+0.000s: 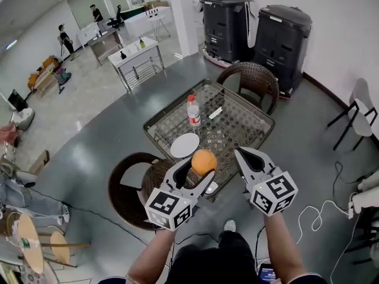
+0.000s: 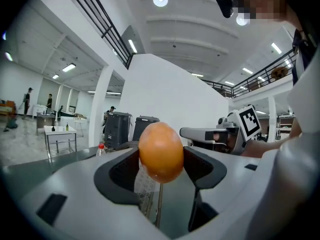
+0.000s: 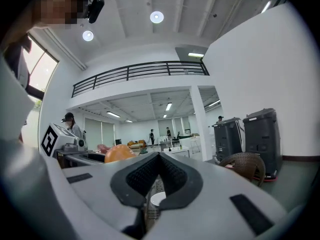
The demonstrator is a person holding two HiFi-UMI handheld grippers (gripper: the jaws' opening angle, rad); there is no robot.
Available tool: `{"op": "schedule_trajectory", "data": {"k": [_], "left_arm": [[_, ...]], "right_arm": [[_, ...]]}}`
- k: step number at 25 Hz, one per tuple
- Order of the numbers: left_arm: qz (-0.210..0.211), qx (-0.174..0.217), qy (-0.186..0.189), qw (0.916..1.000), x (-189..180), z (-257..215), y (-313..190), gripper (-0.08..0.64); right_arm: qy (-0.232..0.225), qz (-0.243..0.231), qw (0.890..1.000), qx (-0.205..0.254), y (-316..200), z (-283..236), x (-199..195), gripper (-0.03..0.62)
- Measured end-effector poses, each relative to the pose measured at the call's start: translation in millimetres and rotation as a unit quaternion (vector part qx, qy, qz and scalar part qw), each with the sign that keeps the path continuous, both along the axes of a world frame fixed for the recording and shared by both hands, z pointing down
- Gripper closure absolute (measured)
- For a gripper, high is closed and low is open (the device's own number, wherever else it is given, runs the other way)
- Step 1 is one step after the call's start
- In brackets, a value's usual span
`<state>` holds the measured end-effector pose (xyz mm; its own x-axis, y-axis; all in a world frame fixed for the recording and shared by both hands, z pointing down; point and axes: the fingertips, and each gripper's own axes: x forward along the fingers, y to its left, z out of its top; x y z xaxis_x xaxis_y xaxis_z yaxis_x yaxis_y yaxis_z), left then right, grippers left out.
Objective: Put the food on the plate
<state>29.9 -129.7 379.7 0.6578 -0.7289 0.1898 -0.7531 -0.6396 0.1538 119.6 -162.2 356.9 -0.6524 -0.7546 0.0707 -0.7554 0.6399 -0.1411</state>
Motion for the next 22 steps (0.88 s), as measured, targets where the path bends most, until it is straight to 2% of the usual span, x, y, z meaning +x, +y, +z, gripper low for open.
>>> {"op": "schedule_trajectory", "data": {"k": [8, 14, 22], "left_arm": [[-0.075, -0.002, -0.012, 0.9971, 13.8, -5.9, -37.4, 0.276], [-0.103, -0.004, -0.03, 0.9942, 3.9, 0.1, -61.6, 0.276], [-0.114, -0.027, -0.039, 0.9924, -30.6, 27.8, -95.2, 0.276]], "right_arm": [[-0.014, -0.073, 0.997, -0.006, -45.1, 4.5, 12.8, 0.589], [-0.024, -0.1, 0.995, -0.009, -71.9, 10.6, 2.4, 0.589], [-0.004, -0.11, 0.994, -0.023, -96.4, 28.7, -27.2, 0.589]]}}
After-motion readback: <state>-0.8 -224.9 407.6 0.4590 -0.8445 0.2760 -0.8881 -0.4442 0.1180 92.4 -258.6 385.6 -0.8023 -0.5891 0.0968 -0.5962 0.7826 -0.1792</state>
